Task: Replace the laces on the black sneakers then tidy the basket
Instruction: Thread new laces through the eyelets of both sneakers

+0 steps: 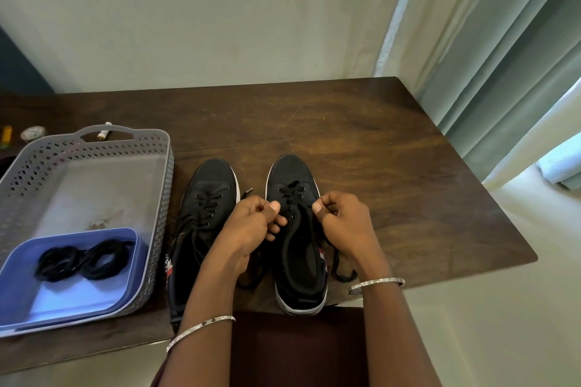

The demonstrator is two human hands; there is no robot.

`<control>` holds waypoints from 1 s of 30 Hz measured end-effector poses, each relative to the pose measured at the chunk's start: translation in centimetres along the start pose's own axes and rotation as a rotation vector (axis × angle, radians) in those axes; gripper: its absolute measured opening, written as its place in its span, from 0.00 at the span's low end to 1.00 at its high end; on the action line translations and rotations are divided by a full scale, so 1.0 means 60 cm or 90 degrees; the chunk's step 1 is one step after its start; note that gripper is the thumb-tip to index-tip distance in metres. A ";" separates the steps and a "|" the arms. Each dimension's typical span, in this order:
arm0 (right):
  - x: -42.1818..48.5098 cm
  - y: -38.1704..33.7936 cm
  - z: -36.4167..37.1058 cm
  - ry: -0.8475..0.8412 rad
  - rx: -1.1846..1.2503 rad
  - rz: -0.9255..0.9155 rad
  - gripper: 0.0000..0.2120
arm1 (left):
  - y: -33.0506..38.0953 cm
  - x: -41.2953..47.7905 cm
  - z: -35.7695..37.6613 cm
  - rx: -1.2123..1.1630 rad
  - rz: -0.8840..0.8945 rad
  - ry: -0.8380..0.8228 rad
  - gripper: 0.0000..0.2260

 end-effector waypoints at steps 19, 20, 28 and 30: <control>0.000 -0.004 0.002 0.018 -0.042 0.012 0.10 | 0.005 -0.007 0.006 0.008 -0.042 -0.021 0.11; 0.001 -0.003 0.003 0.019 -0.039 0.013 0.10 | 0.004 -0.007 0.006 -0.005 -0.046 -0.021 0.10; 0.000 0.009 -0.006 0.036 0.065 0.032 0.10 | 0.040 -0.014 -0.021 -0.115 0.063 0.040 0.05; -0.006 0.002 -0.020 0.102 0.080 0.021 0.08 | 0.062 -0.020 -0.030 -0.190 0.114 0.034 0.07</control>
Point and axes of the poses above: each hand's wrist, its own x-axis towards the middle knuckle, its own z-axis out of the palm, y = z × x, the point moved 6 cm from there along x, towards the middle knuckle, and after that the axes turned 12 degrees about z, right-handed, at the moved point
